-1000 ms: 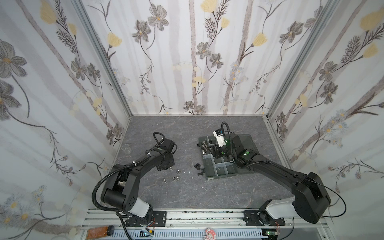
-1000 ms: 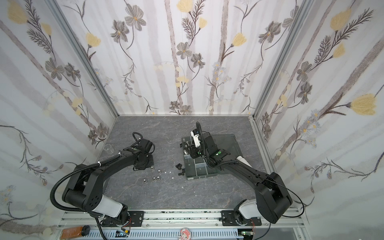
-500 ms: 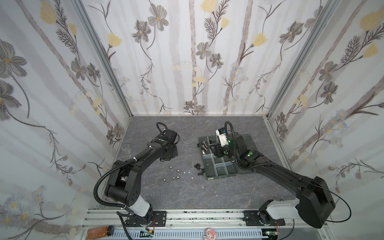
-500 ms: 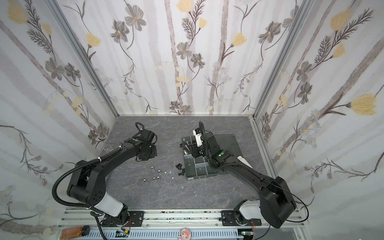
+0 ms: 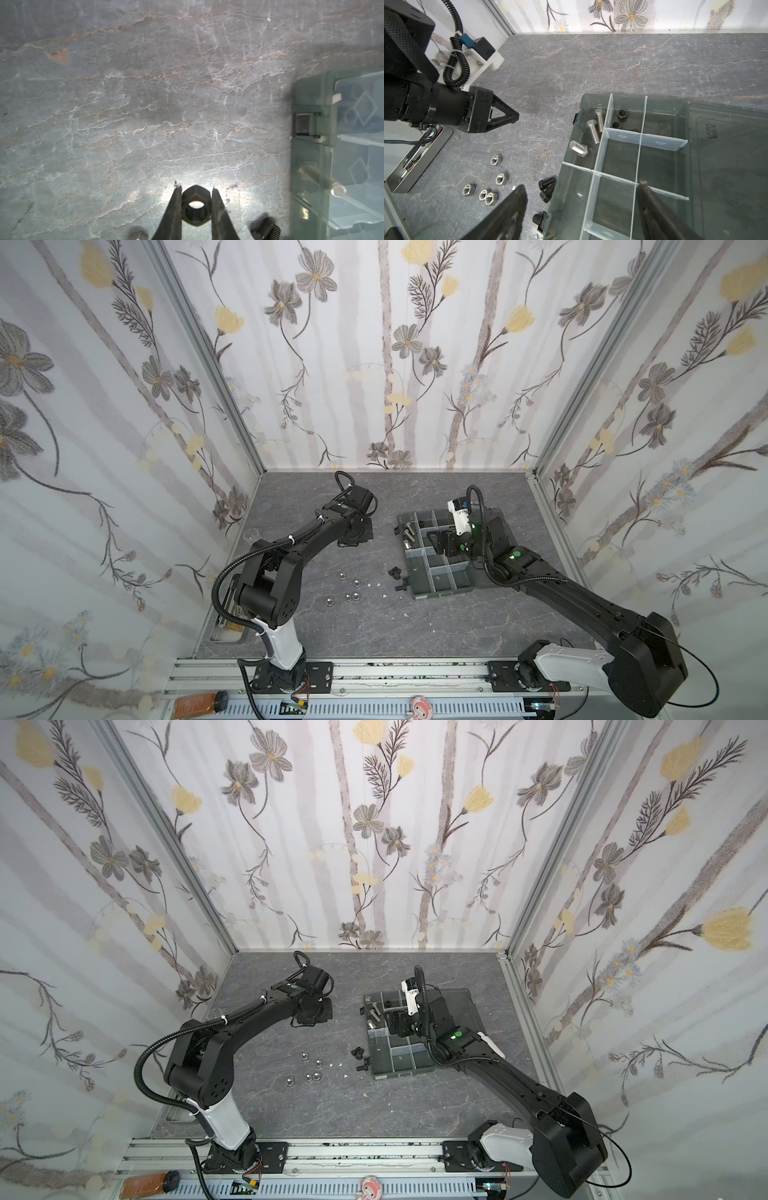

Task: Sort the screws and nuts into containers
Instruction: Place the nut into the container.

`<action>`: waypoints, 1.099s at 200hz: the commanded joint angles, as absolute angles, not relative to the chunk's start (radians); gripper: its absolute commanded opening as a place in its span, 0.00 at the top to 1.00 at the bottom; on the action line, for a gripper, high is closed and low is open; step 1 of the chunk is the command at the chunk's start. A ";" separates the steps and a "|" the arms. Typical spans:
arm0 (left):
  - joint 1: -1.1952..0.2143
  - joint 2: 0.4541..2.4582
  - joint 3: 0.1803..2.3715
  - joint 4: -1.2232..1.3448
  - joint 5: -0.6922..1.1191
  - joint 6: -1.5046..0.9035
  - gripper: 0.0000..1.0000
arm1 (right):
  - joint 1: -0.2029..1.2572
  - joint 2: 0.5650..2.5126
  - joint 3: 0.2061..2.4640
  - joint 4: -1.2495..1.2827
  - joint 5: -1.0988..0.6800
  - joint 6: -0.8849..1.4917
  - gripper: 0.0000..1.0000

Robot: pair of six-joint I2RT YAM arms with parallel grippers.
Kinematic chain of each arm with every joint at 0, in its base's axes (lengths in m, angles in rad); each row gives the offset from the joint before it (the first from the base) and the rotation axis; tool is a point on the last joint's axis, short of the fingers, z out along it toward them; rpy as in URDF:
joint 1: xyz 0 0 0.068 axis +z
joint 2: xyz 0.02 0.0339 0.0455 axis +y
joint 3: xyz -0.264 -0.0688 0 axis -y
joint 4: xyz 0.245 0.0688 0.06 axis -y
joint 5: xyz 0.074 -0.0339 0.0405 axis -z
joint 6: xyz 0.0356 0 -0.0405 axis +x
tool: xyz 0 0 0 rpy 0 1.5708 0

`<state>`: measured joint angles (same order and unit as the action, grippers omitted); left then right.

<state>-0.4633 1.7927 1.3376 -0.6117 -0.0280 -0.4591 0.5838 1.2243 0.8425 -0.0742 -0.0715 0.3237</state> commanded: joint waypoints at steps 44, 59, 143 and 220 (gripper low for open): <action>-0.511 1.898 1.490 -0.645 -0.034 -0.456 0.90 | 0.565 1.188 0.810 -0.056 -0.052 0.339 0.00; -0.524 1.923 1.527 -0.655 -0.034 -0.457 0.90 | 0.562 1.174 0.799 -0.050 -0.049 0.343 0.00; -0.599 2.076 1.793 -0.712 -0.015 -0.460 0.92 | 0.554 1.095 0.716 -0.060 -0.061 0.349 0.00; -0.667 2.249 2.036 -0.723 0.020 -0.465 0.94 | 0.559 0.979 0.649 -0.013 -0.109 0.348 0.00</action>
